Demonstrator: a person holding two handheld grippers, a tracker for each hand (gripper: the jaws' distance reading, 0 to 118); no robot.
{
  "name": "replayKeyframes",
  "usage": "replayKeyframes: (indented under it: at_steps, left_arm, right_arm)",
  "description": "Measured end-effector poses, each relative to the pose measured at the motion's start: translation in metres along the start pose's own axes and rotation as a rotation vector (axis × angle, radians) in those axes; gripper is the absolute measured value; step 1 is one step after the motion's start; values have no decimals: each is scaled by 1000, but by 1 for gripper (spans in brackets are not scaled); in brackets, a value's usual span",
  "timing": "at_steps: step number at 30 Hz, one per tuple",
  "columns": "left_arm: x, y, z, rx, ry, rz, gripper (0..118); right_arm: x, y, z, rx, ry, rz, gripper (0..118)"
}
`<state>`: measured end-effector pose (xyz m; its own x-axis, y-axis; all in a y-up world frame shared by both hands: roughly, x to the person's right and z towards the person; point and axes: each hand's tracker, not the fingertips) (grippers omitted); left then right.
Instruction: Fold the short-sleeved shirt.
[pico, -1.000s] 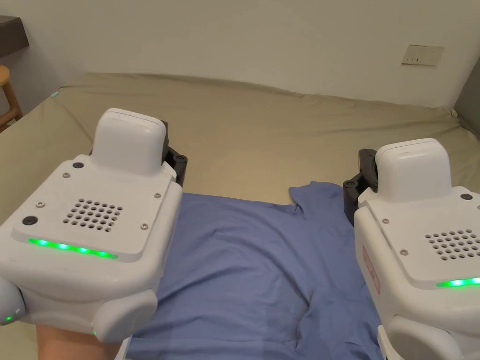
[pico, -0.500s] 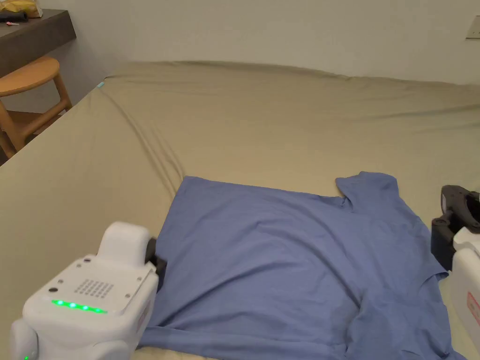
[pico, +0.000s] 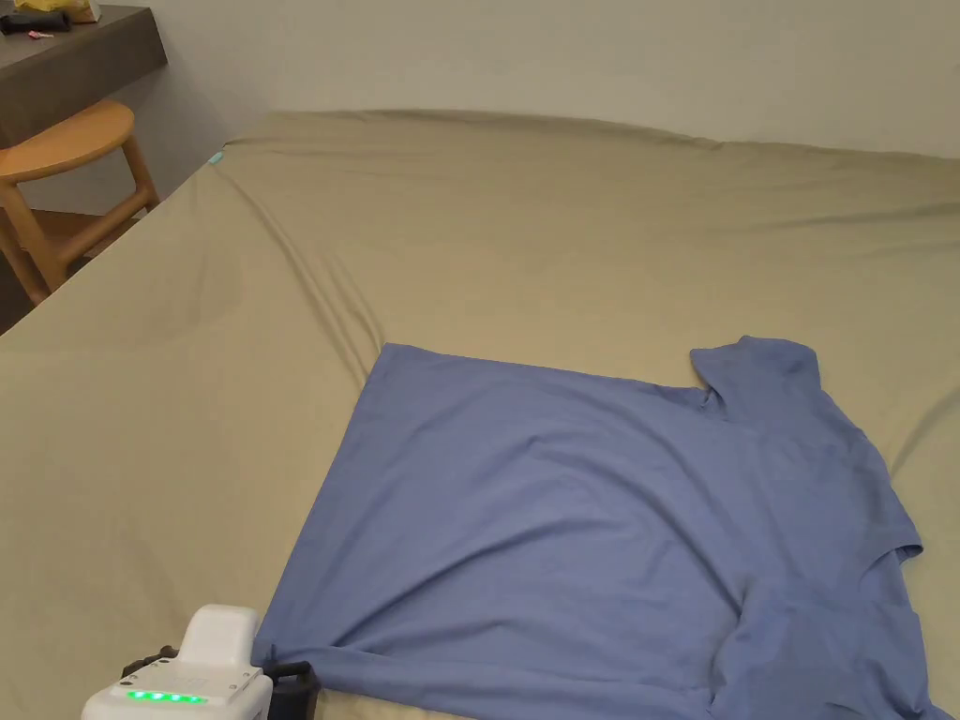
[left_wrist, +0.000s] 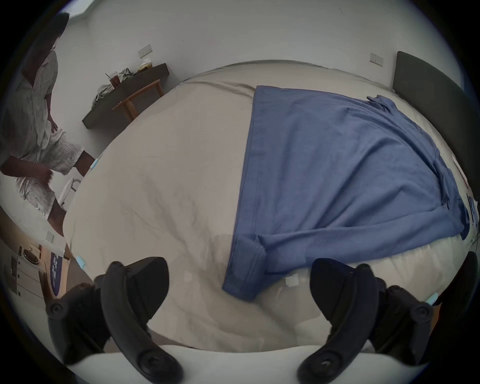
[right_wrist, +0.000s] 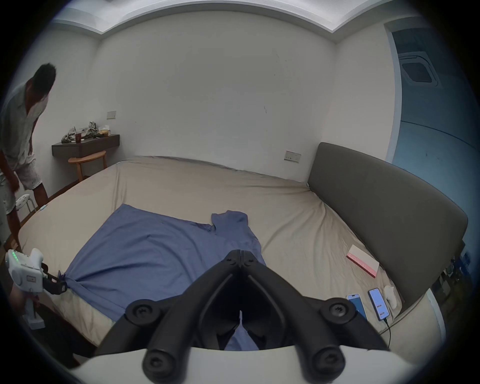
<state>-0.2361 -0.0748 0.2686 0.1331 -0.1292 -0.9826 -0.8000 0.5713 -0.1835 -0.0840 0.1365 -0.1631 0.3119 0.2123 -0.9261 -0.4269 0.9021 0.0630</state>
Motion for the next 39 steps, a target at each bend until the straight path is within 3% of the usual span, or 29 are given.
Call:
replayKeyframes:
  at_steps: [4, 6, 7, 9, 11, 14, 18, 19, 22, 23, 24, 30, 31, 32, 33, 35, 37, 39]
  left_arm:
    - [-5, 2, -19, -23, -32, 34, 56]
    - [-2, 0, -17, -31, -86, 48, 45]
    - [-1, 1, -13, -18, -98, 57, 45]
    - [6, 3, -7, -12, -149, 15, 6]
    - [13, 3, -1, 10, -57, -58, 6]
    - [9, 6, 18, 83, -79, 10, 6]
    - [6, 12, 45, 166, -81, 41, 6]
    - [7, 13, 50, 178, -80, 35, 6]
    - [14, 14, 58, 207, -61, 5, 6]
    - [16, 13, 60, 213, -57, 2, 6]
    - [17, 12, 62, 224, -56, 0, 6]
    - [16, 11, 53, 198, -46, 27, 6]
    - [16, 11, 52, 189, -45, 31, 6]
    - [17, 11, 50, 185, -45, 28, 6]
    - [17, 10, 49, 181, -41, 23, 6]
    - [19, 9, 43, 164, -32, 0, 6]
    - [19, 8, 38, 153, -29, -9, 6]
    - [18, 7, 33, 133, -33, -9, 6]
  right_arm:
    - [1, 0, 2, -5, -3, 9, 0]
    - [2, -1, 3, -5, -9, 16, 0]
    - [2, -1, 4, -7, -10, 14, 0]
    - [5, -1, 5, -9, -14, 8, 0]
    - [7, -3, 6, -11, -21, 7, 0]
    - [15, -9, 5, -31, -27, 4, 0]
    - [29, -47, -14, -170, -10, -38, 1]
    - [34, -61, -21, -217, -1, -53, 13]
    - [41, -108, -45, -411, 26, -86, 90]
    - [39, -127, -52, -481, 40, -83, 105]
    - [38, -142, -58, -546, 48, -66, 106]
    - [29, -200, -88, -716, 49, -86, 102]
    - [31, -207, -94, -725, 41, -72, 93]
    - [30, -211, -97, -735, 34, -51, 64]
    - [30, -212, -99, -733, 43, -57, 45]
    - [35, -215, -100, -709, 110, -126, 34]
    - [36, -215, -101, -674, 115, -107, 33]
    - [43, -226, -108, -638, 132, -82, 13]
